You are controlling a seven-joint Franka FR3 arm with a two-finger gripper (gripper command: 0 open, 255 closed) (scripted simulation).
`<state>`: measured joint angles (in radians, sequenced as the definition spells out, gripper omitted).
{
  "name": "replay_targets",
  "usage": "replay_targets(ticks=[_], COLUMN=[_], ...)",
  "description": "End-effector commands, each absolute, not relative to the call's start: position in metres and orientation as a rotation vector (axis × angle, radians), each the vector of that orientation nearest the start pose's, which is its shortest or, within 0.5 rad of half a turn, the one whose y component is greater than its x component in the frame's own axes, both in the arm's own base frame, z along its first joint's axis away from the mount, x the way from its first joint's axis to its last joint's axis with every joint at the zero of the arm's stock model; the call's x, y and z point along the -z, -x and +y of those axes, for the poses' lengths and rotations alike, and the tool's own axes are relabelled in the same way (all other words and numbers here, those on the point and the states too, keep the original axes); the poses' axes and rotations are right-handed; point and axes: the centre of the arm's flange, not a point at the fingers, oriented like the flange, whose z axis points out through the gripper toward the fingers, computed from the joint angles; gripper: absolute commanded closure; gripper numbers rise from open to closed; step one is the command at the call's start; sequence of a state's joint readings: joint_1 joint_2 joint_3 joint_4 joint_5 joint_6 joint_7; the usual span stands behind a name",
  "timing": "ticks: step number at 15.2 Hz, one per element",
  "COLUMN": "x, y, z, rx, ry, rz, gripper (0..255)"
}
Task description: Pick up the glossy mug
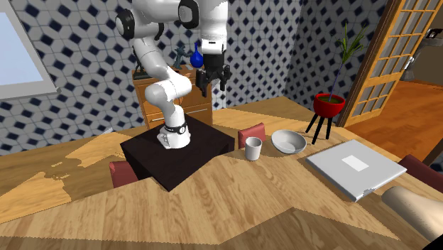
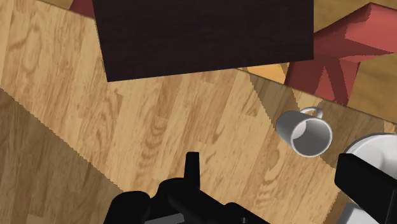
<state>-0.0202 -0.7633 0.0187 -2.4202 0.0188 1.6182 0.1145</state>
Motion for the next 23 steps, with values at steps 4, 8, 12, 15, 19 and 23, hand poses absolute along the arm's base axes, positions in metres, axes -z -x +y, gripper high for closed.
replay_targets(ticks=[4, 8, 12, 15, 19, 23], x=[-0.523, -0.477, -0.432, -0.398, -0.353, -0.308], y=[-0.325, -0.338, -0.352, -0.362, -0.376, -0.390], z=[0.018, 0.039, 0.060, 0.077, 0.099, 0.121], rx=[-0.053, -0.043, -0.033, -0.025, -0.015, -0.005], ry=[3.126, 3.118, 3.110, 3.105, 3.097, 3.089], rz=[0.183, 0.170, 0.157, 0.147, 0.134, 0.121], gripper=[0, 0, 0, 0, 0, 0])
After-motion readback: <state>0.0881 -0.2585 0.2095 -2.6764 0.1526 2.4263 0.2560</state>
